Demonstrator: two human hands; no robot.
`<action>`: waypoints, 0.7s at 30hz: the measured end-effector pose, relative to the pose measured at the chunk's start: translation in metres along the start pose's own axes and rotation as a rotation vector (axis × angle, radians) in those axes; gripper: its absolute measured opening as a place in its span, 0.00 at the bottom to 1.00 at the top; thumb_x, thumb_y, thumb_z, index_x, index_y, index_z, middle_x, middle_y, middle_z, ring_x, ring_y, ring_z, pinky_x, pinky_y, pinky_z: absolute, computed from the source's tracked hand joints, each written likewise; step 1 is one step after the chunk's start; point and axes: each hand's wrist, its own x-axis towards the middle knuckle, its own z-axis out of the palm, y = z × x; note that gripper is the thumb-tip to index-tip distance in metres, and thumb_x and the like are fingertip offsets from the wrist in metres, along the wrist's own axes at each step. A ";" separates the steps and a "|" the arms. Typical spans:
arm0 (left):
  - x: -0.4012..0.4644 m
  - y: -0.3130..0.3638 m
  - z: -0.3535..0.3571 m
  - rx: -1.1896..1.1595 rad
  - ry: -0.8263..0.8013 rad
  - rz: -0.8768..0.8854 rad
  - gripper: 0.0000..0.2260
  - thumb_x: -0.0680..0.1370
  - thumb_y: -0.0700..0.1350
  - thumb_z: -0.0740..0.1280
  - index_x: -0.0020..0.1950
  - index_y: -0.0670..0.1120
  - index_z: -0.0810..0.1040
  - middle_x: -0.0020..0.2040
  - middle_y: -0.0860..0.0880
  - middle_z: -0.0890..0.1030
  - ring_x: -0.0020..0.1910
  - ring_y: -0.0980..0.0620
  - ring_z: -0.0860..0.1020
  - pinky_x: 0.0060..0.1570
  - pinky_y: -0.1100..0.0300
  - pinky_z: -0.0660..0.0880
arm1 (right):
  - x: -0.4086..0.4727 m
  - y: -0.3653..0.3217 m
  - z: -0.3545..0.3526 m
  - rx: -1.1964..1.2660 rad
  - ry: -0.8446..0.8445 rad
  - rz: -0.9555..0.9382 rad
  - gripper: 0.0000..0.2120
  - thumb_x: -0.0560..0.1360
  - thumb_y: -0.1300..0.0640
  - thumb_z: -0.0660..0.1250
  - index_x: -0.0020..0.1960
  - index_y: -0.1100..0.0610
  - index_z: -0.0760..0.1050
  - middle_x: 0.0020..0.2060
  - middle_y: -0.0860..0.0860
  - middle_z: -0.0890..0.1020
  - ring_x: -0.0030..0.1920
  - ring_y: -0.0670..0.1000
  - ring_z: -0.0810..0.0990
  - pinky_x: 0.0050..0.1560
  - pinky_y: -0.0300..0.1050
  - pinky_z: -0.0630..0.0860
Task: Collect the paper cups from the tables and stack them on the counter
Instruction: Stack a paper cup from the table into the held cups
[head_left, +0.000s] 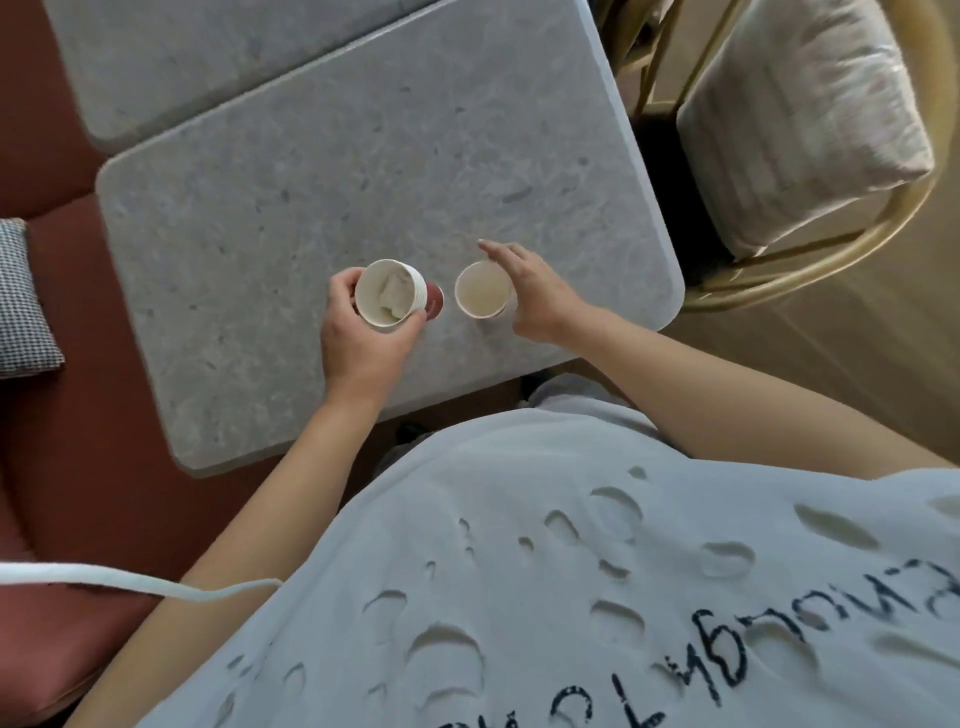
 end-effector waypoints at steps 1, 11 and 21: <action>0.001 0.007 -0.001 -0.018 0.016 0.028 0.31 0.66 0.61 0.80 0.64 0.58 0.72 0.56 0.66 0.78 0.53 0.67 0.78 0.50 0.70 0.76 | 0.000 0.004 0.000 0.038 0.008 0.027 0.52 0.68 0.73 0.73 0.85 0.51 0.55 0.77 0.53 0.68 0.74 0.58 0.69 0.72 0.57 0.73; 0.012 0.049 0.025 -0.022 -0.114 0.138 0.31 0.70 0.59 0.80 0.69 0.53 0.74 0.60 0.59 0.80 0.57 0.58 0.81 0.57 0.59 0.81 | -0.001 0.022 -0.002 0.138 0.015 0.081 0.46 0.68 0.71 0.74 0.82 0.57 0.62 0.75 0.55 0.71 0.76 0.56 0.70 0.76 0.51 0.69; 0.014 0.031 0.037 0.044 -0.204 0.037 0.30 0.69 0.51 0.80 0.69 0.54 0.76 0.63 0.54 0.82 0.61 0.51 0.82 0.64 0.47 0.80 | 0.010 0.019 -0.001 0.065 -0.054 -0.008 0.43 0.69 0.67 0.77 0.81 0.56 0.65 0.75 0.54 0.72 0.75 0.56 0.71 0.75 0.53 0.70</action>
